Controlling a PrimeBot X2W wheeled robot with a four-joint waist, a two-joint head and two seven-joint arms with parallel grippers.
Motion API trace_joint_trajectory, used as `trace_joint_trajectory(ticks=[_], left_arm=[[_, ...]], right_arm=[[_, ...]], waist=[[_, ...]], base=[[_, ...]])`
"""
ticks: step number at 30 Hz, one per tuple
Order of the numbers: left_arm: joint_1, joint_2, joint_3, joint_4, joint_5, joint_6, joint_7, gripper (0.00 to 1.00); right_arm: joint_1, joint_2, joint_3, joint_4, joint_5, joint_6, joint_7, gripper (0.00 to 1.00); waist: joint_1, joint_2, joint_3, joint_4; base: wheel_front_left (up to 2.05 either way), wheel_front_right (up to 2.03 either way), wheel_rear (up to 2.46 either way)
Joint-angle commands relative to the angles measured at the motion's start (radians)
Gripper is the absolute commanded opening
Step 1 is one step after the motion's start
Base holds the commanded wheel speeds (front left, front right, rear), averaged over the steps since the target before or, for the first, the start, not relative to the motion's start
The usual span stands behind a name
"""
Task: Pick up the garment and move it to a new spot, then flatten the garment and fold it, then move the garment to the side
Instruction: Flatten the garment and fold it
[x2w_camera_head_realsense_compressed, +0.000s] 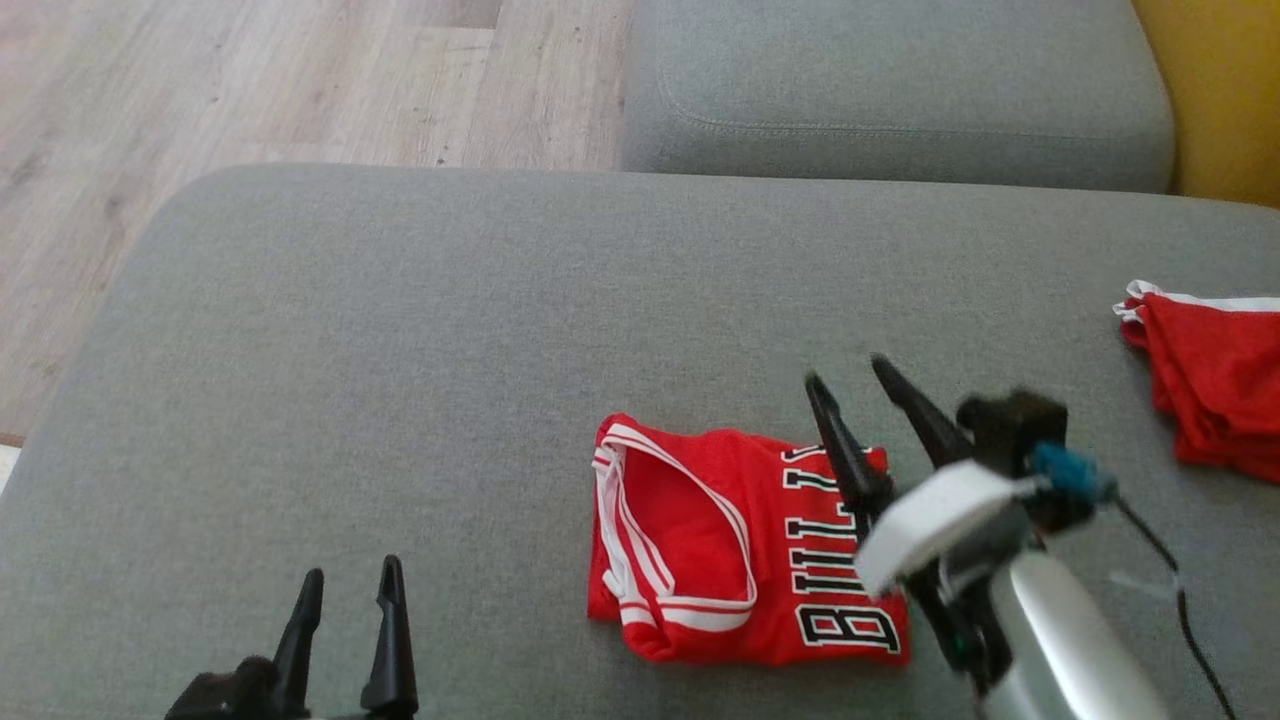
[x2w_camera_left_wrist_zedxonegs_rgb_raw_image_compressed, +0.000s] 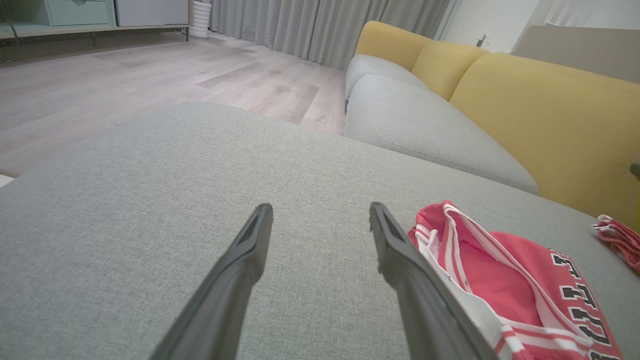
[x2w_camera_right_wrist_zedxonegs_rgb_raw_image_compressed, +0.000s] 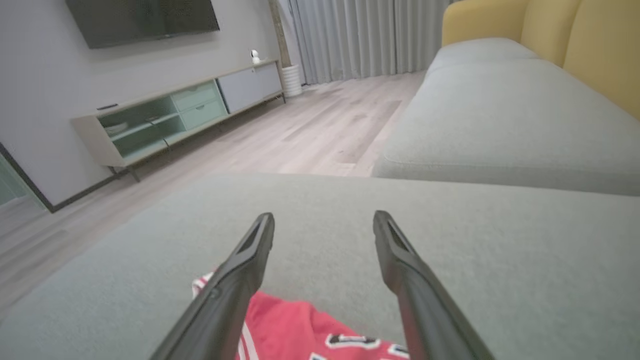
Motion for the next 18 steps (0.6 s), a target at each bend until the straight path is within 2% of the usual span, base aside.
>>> trace_joint_trajectory(ticks=[1, 2, 3, 4, 5, 9, 12, 18], left_arm=[[-0.031, 0.019, 0.034, -0.034, 0.013, 0.007, -0.002, 1.0], [-0.032, 0.019, 0.032, -0.034, 0.013, 0.007, -0.001, 1.0], [-0.033, 0.018, 0.03, -0.034, 0.014, 0.006, 0.0, 1.0], [-0.035, 0.018, 0.027, -0.034, 0.015, 0.005, 0.0, 1.0], [-0.036, 0.017, 0.025, -0.033, 0.015, 0.004, 0.001, 1.0], [-0.041, 0.019, 0.022, -0.03, 0.016, 0.003, 0.004, 1.0], [-0.044, 0.021, 0.023, -0.03, 0.016, 0.004, 0.006, 1.0], [-0.05, 0.025, 0.025, -0.031, 0.016, 0.006, 0.007, 1.0]], right_arm=[[-0.012, 0.012, 0.011, -0.048, -0.021, 0.003, -0.009, 1.0], [0.012, 0.012, 0.005, -0.06, -0.045, 0.003, -0.008, 1.0], [0.036, 0.012, 0.001, -0.07, -0.067, 0.003, -0.008, 0.91], [0.06, 0.012, 0.0, -0.077, -0.087, 0.003, -0.007, 0.65], [0.085, 0.012, 0.003, -0.08, -0.106, 0.003, -0.003, 0.45], [0.158, 0.012, 0.029, -0.07, -0.145, 0.003, 0.0, 0.0], [0.177, 0.012, 0.062, -0.037, -0.181, 0.003, -0.009, 0.0], [0.165, 0.012, 0.159, 0.058, -0.17, 0.003, -0.018, 0.0]], waist=[[0.0, 0.0, 0.001, 0.0], [0.0, 0.0, 0.002, 0.001], [0.0, 0.0, 0.003, 0.003], [0.0, 0.0, 0.005, 0.006], [0.0, 0.0, 0.006, 0.009], [0.0, 0.0, 0.01, 0.023], [0.0, 0.0, 0.013, 0.037], [0.0, 0.0, 0.024, 0.072]], base=[[0.0, 0.0, 0.0], [0.0, 0.0, 0.0], [0.0, 0.0, 0.0], [0.0, 0.0, 0.0], [0.0, 0.0, 0.0], [0.0, 0.0, 0.0], [0.0, 0.0, 0.0], [0.0, 0.0, 0.0]])
